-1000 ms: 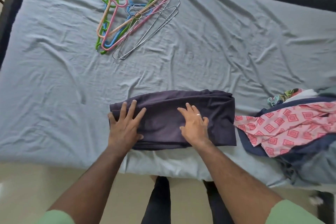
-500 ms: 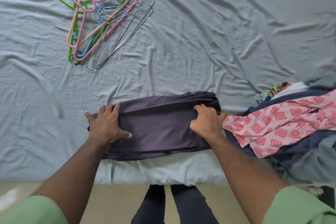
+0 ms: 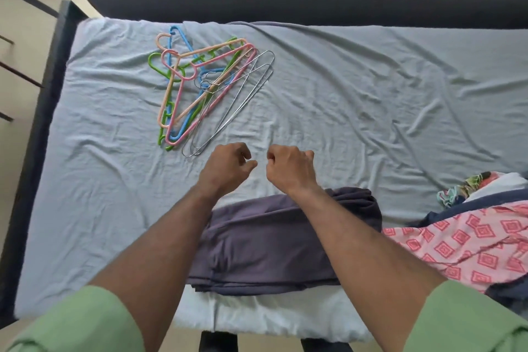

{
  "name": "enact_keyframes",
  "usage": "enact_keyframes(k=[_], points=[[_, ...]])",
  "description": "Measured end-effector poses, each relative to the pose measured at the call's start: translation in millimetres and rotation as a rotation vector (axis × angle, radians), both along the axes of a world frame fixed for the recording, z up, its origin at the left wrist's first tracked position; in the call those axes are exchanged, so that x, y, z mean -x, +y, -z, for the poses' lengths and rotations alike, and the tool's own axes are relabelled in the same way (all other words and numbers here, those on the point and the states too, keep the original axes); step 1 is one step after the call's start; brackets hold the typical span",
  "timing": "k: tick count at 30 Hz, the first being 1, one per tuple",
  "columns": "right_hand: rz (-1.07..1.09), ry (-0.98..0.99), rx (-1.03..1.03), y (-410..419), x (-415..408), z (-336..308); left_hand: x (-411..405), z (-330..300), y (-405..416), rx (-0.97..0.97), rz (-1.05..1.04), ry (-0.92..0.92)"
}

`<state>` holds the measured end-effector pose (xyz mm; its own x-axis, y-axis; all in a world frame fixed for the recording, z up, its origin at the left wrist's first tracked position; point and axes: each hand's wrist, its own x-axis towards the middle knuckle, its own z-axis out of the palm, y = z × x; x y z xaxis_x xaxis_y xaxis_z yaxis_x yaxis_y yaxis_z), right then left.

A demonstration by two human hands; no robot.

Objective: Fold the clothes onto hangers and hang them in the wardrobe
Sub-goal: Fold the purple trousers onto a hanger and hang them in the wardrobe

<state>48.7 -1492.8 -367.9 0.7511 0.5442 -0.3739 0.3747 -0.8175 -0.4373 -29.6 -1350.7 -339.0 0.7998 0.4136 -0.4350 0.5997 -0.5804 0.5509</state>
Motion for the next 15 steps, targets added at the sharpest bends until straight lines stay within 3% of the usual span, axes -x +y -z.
enact_keyframes(k=[9, 15], points=[[0.165, 0.059, -0.054, 99.3, 2.2, 9.0, 14.6, 1.8, 108.5, 0.005, -0.055, -0.030], [0.326, 0.322, -0.150, 171.2, 1.6, 42.0, 36.1, 20.3, 164.3, 0.049, -0.140, 0.006]])
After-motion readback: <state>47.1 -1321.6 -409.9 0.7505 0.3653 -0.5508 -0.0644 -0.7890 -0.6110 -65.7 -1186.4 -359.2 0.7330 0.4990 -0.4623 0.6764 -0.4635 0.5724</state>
